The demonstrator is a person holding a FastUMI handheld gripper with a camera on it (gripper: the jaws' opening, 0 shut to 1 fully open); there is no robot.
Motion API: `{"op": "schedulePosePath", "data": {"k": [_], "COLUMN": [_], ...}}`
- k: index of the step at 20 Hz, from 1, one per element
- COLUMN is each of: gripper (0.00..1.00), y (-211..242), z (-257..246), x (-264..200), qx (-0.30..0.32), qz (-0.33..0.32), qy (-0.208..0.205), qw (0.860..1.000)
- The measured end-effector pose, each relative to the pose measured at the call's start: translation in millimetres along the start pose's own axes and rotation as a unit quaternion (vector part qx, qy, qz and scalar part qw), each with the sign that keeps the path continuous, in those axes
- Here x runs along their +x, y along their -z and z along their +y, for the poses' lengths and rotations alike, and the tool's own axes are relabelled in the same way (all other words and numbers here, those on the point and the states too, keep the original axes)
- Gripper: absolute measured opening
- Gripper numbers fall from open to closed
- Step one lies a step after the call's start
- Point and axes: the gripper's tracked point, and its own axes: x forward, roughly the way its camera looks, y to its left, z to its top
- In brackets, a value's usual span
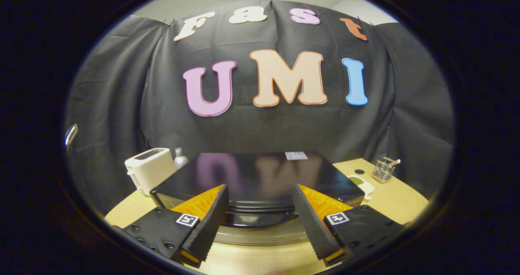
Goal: Open the toaster oven, put the food inside, and close the toaster oven door.
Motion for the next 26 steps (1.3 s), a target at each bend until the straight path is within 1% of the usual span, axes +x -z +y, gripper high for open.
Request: {"op": "schedulePosePath", "data": {"k": [1,2,5,8,11,13,19,22,26], "gripper": [0.98,0.98,0.98,0.98,0.98,0.98,0.98,0.98,0.98], "y": [-7.1,-0.9,-3.7,-0.5,3.1,2.3,21.5,33.6,61.8], "z": [0.0,0.4,0.6,0.4,0.5,2.1,0.1,-2.0,-5.9], "x": [-0.6,0.3,-1.1,-4.7,-12.7,-21.5,-54.0,-72.4,-97.2], "qx": [0.006,0.006,0.010,0.016,0.033,0.029,0.009,0.010,0.009], "qz": [-0.022,-0.014,-0.028,-0.036,-0.048,-0.047,-0.015,0.004,0.051], "qy": [0.002,0.002,-0.003,0.004,0.009,0.003,-0.017,-0.021,-0.025], "qw": [1.000,1.000,1.000,0.999,0.998,0.998,1.000,1.000,0.998]}}
